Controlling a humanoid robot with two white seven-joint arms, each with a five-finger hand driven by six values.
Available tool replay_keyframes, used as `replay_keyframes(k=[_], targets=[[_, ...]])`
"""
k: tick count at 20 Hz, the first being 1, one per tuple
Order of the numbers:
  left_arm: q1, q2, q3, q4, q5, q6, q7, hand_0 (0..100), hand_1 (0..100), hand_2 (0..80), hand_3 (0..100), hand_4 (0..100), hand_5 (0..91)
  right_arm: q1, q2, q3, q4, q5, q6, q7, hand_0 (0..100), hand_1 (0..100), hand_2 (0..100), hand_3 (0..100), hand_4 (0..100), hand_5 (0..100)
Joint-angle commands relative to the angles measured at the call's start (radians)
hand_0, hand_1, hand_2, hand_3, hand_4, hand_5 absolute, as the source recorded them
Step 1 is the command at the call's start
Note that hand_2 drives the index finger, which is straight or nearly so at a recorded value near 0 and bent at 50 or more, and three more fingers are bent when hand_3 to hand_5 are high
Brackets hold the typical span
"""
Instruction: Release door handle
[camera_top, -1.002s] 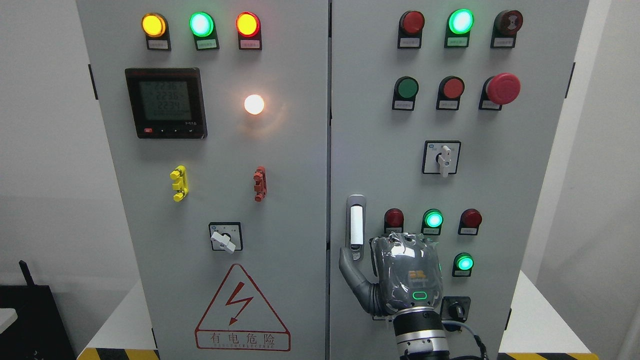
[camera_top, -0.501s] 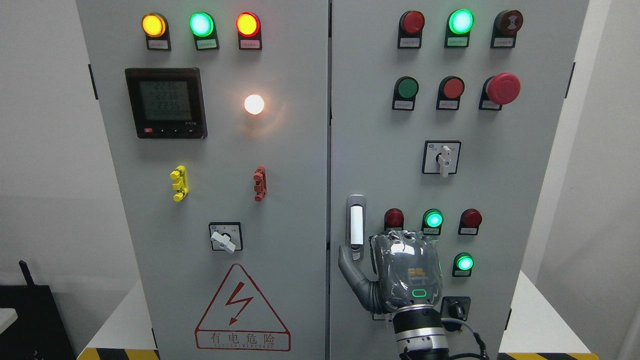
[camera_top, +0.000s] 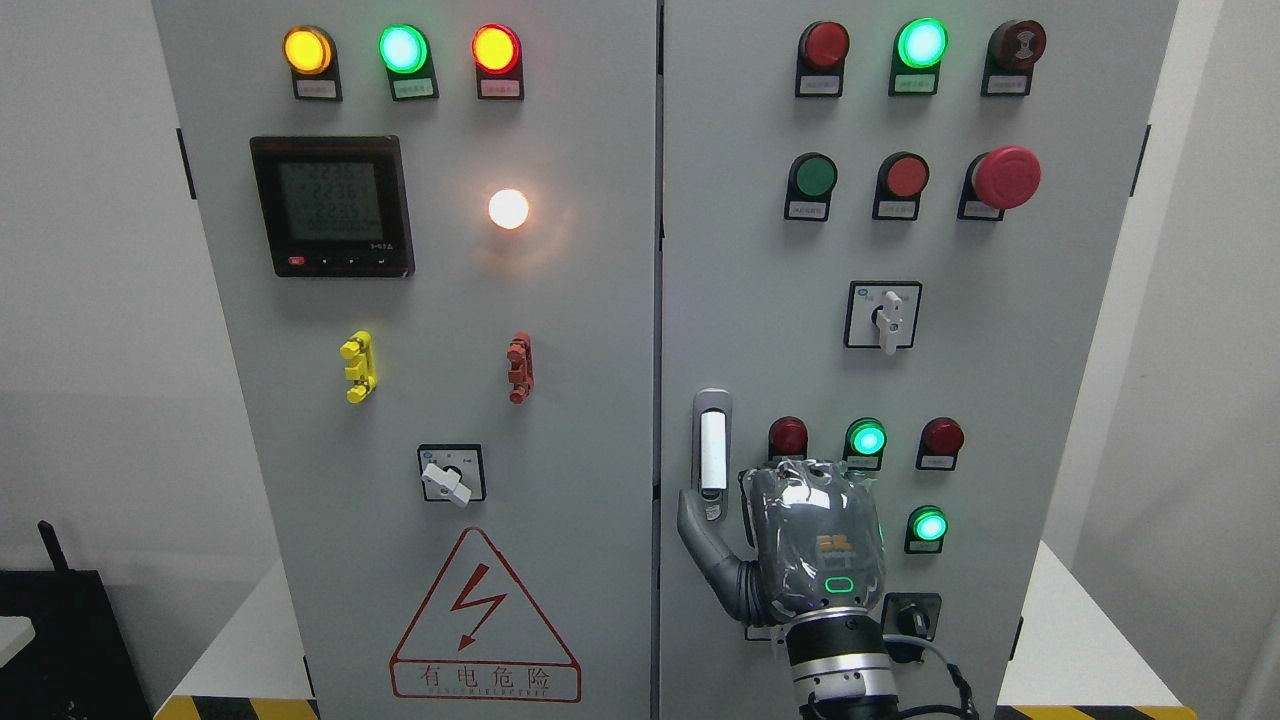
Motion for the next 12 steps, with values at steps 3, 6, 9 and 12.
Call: replay_keyframes(k=[3, 6, 9, 12], targets=[[0.000, 0.000, -0.001, -0.031, 0.001, 0.000, 0.001, 12, 39, 0.0, 0, 0, 0.0, 0.000, 0.000, 0.000, 0.002, 0.000, 0.013, 0.000, 46, 0, 100, 100, 99, 97], [0.000, 0.000, 0.001, -0.031, -0.001, 0.000, 0.001, 12, 39, 0.0, 0, 0, 0.0, 0.001, 0.000, 0.000, 0.004, 0.000, 0.015, 0.000, 47, 0, 99, 100, 99, 97], [0.000, 0.000, -0.001, -0.031, -0.001, 0.000, 0.001, 12, 39, 0.0, 0, 0, 0.0, 0.001, 0.000, 0.000, 0.002, 0.000, 0.015, -0.001, 47, 0, 99, 100, 99, 97], [0.000, 0.000, -0.001, -0.031, 0.001, 0.000, 0.001, 12, 39, 0.0, 0, 0, 0.0, 0.000, 0.000, 0.000, 0.004, 0.000, 0.015, 0.000, 49, 0, 99, 100, 99, 97]])
